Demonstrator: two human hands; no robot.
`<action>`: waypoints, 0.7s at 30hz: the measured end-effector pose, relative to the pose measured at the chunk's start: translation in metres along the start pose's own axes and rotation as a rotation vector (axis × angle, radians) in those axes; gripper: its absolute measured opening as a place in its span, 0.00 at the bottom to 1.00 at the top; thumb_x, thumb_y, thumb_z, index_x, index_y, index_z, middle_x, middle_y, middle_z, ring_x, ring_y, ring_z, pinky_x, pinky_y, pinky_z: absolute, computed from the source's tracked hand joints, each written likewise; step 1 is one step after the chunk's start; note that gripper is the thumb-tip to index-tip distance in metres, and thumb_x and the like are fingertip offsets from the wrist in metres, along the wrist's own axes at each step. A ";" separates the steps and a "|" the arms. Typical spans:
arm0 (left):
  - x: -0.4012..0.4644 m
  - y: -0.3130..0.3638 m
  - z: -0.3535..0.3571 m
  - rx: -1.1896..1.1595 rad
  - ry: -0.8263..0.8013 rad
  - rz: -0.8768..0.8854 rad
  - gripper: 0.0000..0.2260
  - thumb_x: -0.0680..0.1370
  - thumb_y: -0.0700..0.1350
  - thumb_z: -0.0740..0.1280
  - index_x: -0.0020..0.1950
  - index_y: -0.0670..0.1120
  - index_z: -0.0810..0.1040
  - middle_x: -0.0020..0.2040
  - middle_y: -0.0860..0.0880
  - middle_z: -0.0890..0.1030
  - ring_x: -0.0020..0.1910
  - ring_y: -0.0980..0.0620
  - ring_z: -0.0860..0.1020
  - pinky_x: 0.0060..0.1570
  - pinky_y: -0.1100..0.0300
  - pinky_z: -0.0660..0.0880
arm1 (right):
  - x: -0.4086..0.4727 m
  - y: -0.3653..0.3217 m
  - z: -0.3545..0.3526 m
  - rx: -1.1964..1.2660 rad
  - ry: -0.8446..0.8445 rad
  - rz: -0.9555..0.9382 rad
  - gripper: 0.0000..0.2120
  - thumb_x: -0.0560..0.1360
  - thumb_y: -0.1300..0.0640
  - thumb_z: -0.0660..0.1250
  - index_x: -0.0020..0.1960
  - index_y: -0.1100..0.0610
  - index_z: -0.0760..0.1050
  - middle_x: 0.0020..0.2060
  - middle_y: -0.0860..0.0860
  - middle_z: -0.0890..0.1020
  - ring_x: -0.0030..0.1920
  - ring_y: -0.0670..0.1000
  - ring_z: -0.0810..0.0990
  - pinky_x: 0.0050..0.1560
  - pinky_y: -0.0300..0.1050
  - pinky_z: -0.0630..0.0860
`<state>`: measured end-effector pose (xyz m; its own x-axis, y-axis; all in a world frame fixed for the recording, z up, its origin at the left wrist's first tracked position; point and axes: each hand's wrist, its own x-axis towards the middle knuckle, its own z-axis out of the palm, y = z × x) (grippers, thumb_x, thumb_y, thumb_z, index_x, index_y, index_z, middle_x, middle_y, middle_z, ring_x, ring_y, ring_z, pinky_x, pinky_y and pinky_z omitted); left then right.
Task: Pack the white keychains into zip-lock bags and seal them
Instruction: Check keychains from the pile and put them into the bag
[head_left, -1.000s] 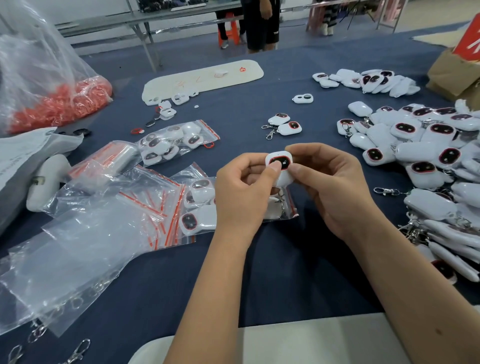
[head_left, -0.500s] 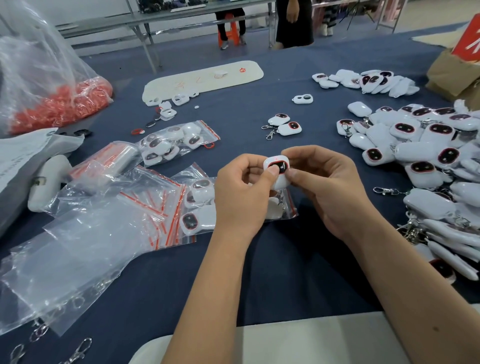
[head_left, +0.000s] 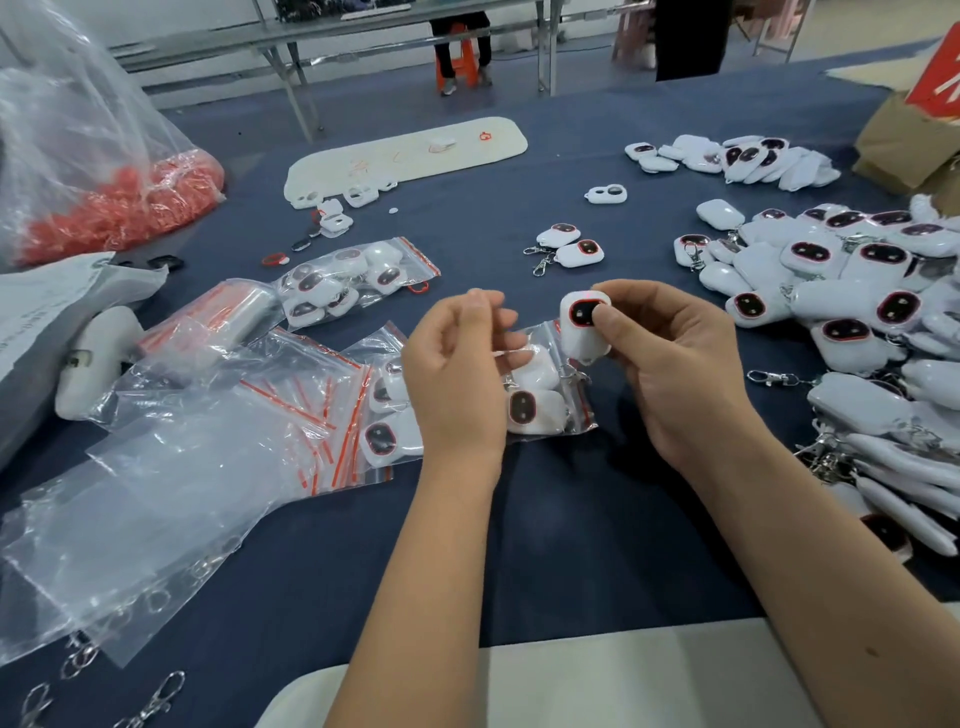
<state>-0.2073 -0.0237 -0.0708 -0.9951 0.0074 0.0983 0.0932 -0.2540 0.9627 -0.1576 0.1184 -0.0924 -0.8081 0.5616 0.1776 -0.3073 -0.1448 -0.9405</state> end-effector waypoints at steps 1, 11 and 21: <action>0.001 0.001 -0.002 -0.061 0.035 -0.017 0.12 0.85 0.42 0.63 0.48 0.39 0.83 0.40 0.44 0.82 0.34 0.51 0.80 0.34 0.61 0.79 | 0.000 -0.001 0.000 0.001 0.004 -0.002 0.06 0.76 0.64 0.74 0.52 0.56 0.86 0.50 0.57 0.89 0.53 0.55 0.86 0.61 0.51 0.80; -0.004 -0.002 0.000 0.215 -0.177 0.120 0.03 0.79 0.38 0.72 0.51 0.44 0.85 0.43 0.45 0.86 0.40 0.51 0.84 0.42 0.53 0.82 | -0.005 -0.002 0.002 -0.095 -0.082 -0.029 0.06 0.79 0.64 0.74 0.55 0.57 0.85 0.47 0.52 0.89 0.47 0.46 0.86 0.50 0.37 0.79; -0.003 -0.005 0.000 0.222 -0.160 0.148 0.02 0.78 0.37 0.73 0.48 0.43 0.85 0.40 0.46 0.87 0.37 0.51 0.84 0.41 0.56 0.83 | -0.007 -0.007 0.002 -0.097 -0.203 -0.019 0.19 0.76 0.70 0.73 0.60 0.51 0.85 0.45 0.57 0.88 0.45 0.54 0.87 0.51 0.44 0.82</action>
<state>-0.2046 -0.0225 -0.0760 -0.9541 0.1432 0.2630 0.2590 -0.0463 0.9648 -0.1510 0.1133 -0.0868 -0.8902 0.3866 0.2412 -0.2818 -0.0510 -0.9581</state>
